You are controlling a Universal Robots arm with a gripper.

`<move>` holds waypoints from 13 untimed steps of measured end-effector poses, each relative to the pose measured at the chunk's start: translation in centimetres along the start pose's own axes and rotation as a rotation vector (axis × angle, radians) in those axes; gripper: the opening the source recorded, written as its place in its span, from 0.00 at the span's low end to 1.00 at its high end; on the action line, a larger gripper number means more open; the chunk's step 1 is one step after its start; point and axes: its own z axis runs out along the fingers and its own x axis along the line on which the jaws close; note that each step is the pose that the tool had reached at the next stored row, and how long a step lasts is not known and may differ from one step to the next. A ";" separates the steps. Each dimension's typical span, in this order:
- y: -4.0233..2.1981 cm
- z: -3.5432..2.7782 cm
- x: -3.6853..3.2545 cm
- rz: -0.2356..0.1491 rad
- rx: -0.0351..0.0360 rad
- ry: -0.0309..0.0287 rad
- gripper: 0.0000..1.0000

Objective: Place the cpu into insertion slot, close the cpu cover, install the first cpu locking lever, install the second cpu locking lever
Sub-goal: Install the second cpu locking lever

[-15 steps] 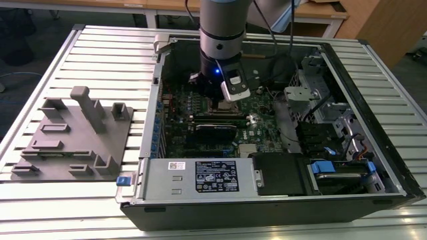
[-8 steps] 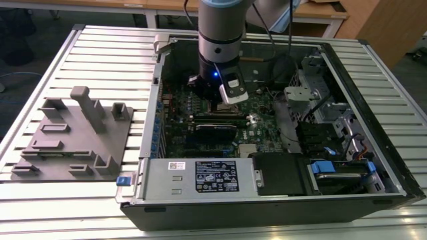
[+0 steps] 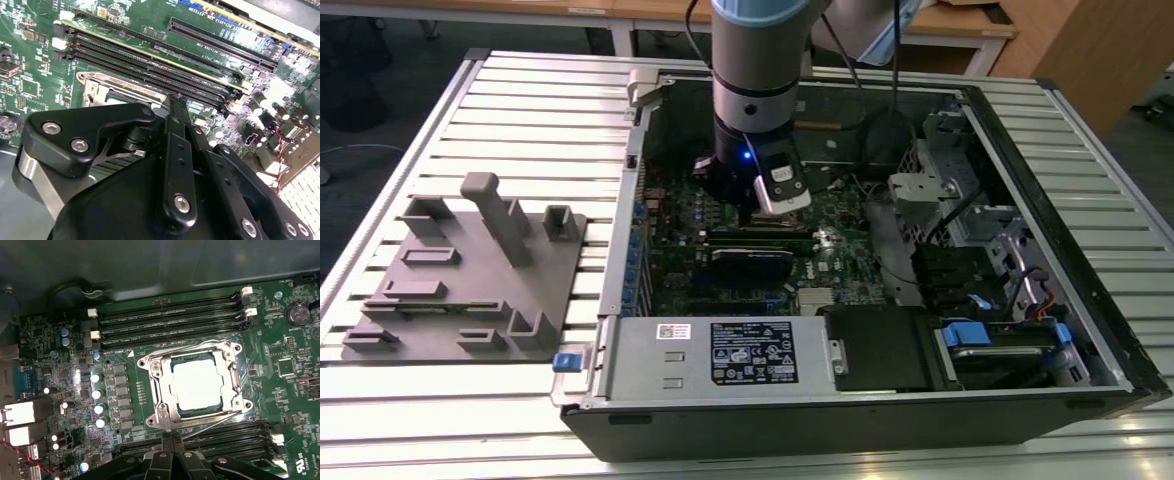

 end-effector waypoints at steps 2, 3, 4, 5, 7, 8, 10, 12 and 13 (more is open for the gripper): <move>-0.01 0.03 0.01 0.000 0.0002 0.0001 0.10; -0.01 0.03 0.01 0.000 0.0003 0.0001 0.10; -0.01 0.04 0.01 0.000 0.0002 0.0001 0.10; -0.01 0.05 0.01 0.000 0.0000 0.0001 0.10; -0.01 0.15 0.01 0.000 -0.0005 -0.0001 0.10; -0.02 0.24 0.02 0.000 -0.0003 0.0000 0.10; -0.04 0.42 0.02 0.000 -0.0002 0.0000 0.10; -0.06 0.64 0.03 0.000 -0.0001 0.0000 0.10; -0.07 0.75 0.05 0.000 -0.0001 -0.0001 0.10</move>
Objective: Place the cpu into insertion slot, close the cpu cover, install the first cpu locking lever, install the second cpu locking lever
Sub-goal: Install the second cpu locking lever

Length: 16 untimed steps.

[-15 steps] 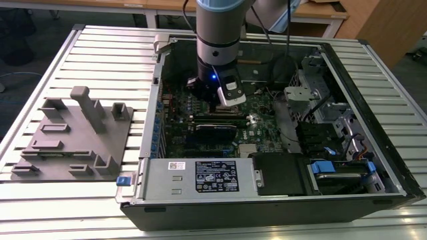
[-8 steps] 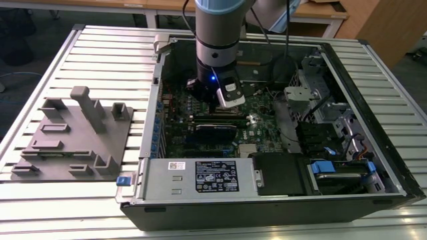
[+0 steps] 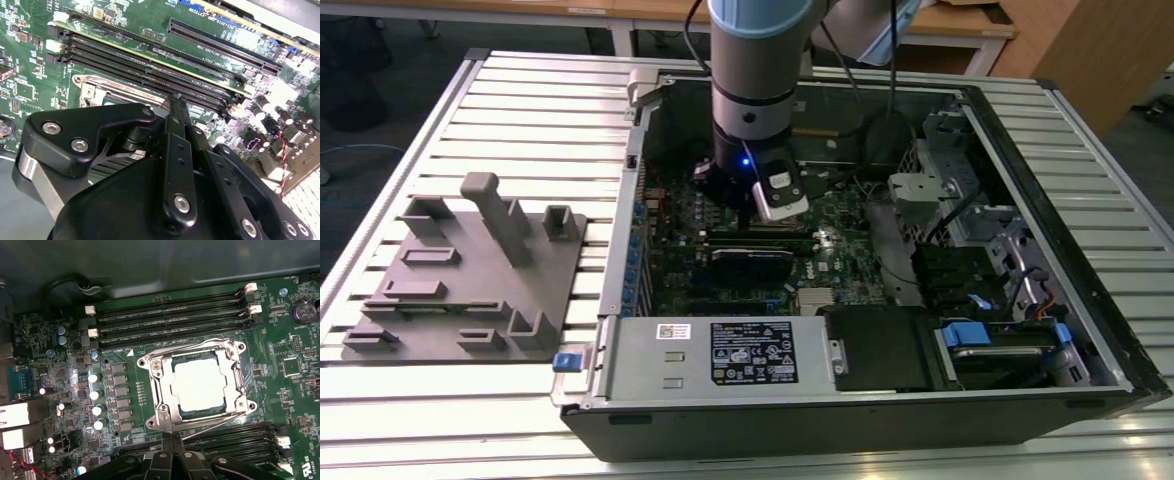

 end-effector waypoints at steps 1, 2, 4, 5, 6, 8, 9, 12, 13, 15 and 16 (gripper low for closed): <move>-0.01 0.04 0.02 0.000 0.0001 0.0001 0.10; -0.01 0.04 0.03 0.000 0.0002 0.0001 0.10; -0.01 0.04 0.03 0.000 0.0002 0.0002 0.10; -0.01 0.04 0.03 0.000 0.0002 0.0001 0.10; -0.02 0.12 0.05 0.000 -0.0002 0.0000 0.10; -0.04 0.27 0.11 0.000 0.0000 0.0000 0.10; -0.05 0.30 0.12 0.000 0.0001 0.0001 0.10; -0.06 0.38 0.14 0.000 -0.0025 0.0006 0.10; -0.07 0.47 0.16 0.000 -0.0038 0.0007 0.10; -0.09 0.56 0.20 0.000 -0.0055 0.0011 0.10; -0.09 0.56 0.21 0.000 -0.0065 0.0014 0.10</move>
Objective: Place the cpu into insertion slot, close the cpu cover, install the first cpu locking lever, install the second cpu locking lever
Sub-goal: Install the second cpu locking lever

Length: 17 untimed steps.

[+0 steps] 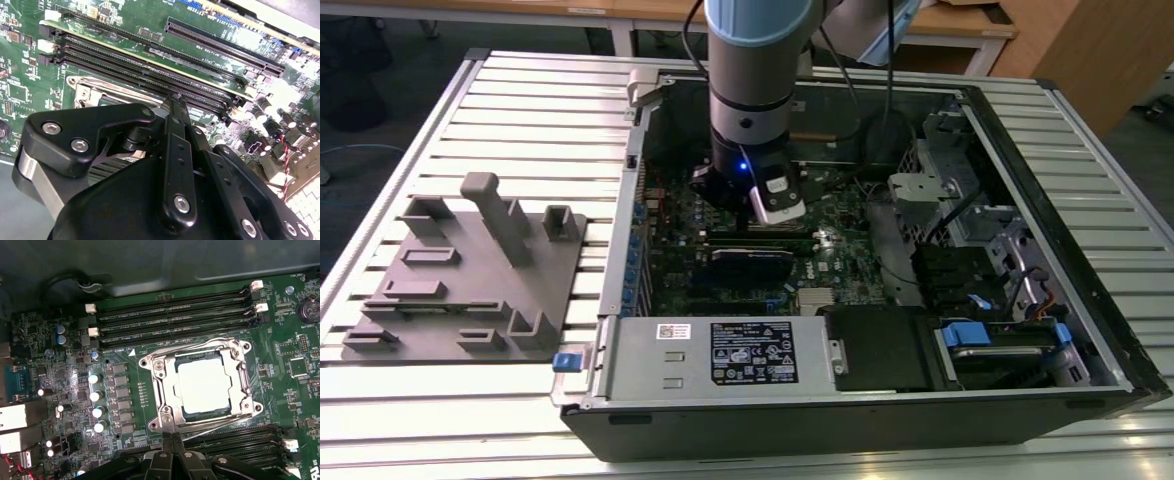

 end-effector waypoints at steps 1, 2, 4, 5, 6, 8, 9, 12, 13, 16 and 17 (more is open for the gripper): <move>-0.01 0.02 0.01 0.000 -0.0036 0.0006 0.10; -0.01 0.07 0.03 0.000 -0.0066 0.0010 0.10; -0.03 0.19 0.12 0.000 -0.0096 0.0015 0.10; -0.04 0.20 0.13 0.000 -0.0100 0.0015 0.10; -0.04 0.20 0.14 0.000 -0.0102 0.0017 0.10; -0.05 0.24 0.16 0.000 -0.0104 0.0017 0.10; -0.06 0.26 0.17 0.000 -0.0105 0.0017 0.10; -0.08 0.41 0.21 0.001 -0.0132 0.0024 0.10; -0.08 0.42 0.22 0.001 -0.0164 0.0029 0.10; -0.08 0.43 0.21 0.001 -0.0271 0.0047 0.10; -0.08 0.44 0.22 0.001 -0.0335 0.0059 0.10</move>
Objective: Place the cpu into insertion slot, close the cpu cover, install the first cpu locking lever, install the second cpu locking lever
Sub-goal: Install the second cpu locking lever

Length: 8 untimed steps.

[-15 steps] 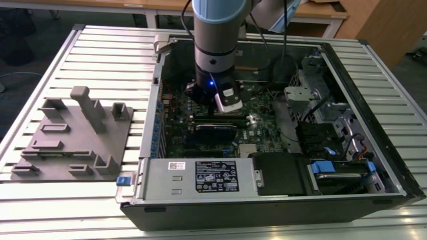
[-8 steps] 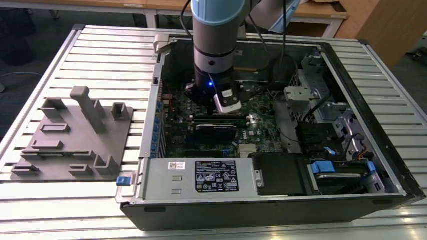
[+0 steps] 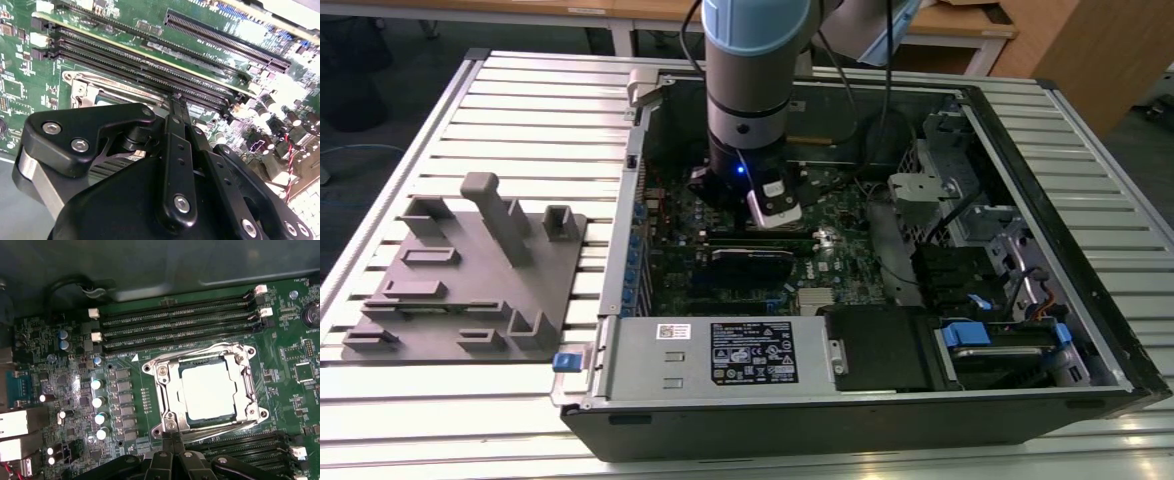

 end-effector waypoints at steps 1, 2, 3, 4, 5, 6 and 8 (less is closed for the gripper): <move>0.00 0.00 0.00 0.000 -0.0054 0.0010 0.10; 0.00 0.00 0.00 0.000 -0.0088 0.0016 0.10; -0.01 0.00 0.00 0.001 -0.0119 0.0021 0.10; -0.02 0.02 0.00 0.001 -0.0143 0.0025 0.10; -0.04 0.05 0.00 0.001 -0.0165 0.0029 0.10; -0.06 0.08 -0.01 0.001 -0.0188 0.0034 0.10; -0.14 0.14 -0.01 0.001 -0.0229 0.0042 0.10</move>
